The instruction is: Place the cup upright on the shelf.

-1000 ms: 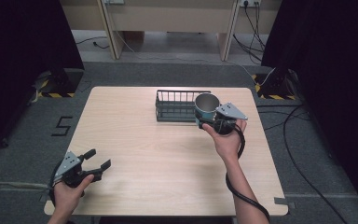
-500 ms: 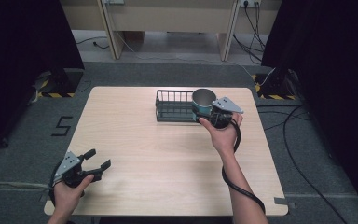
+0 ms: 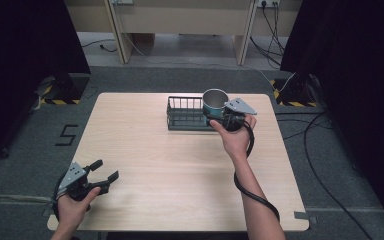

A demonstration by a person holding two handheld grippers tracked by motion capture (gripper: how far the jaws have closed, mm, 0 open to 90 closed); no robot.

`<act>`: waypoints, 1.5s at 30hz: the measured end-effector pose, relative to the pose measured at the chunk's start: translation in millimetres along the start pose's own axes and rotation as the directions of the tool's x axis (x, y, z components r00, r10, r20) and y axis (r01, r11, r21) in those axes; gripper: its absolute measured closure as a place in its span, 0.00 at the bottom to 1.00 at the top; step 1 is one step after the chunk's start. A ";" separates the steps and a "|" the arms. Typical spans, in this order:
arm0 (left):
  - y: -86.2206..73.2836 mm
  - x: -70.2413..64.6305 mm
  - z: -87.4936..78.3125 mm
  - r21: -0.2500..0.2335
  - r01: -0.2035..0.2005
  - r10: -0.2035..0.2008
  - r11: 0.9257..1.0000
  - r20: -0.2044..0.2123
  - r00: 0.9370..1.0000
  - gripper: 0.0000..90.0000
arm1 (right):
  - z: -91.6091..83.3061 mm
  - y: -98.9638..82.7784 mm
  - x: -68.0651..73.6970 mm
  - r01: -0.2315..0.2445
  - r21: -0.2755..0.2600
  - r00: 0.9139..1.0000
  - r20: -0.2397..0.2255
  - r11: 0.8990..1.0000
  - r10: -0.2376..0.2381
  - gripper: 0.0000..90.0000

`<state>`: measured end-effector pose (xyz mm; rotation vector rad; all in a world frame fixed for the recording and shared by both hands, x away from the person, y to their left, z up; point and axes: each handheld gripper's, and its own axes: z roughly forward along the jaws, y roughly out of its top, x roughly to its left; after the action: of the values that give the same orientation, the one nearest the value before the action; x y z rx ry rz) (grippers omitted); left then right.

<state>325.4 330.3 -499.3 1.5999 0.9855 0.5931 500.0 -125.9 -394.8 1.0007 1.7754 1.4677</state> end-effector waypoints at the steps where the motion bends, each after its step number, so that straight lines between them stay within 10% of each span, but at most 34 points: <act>1: 0.0 0.0 0.0 0.000 0.000 0.000 1.000 0.000 1.000 0.18 | 3.1 2.3 0.0 0.001 -0.001 1.000 -0.001 1.000 -0.001 0.17; 45: 0.4 -0.1 -0.4 -0.003 -0.001 0.001 1.000 0.003 1.000 0.18 | 64.8 19.3 -5.4 -0.050 0.030 0.998 0.028 0.998 0.049 0.17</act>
<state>325.0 330.4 -498.8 1.5987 0.9813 0.5929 560.2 -95.5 -388.2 1.0828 1.7697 1.4540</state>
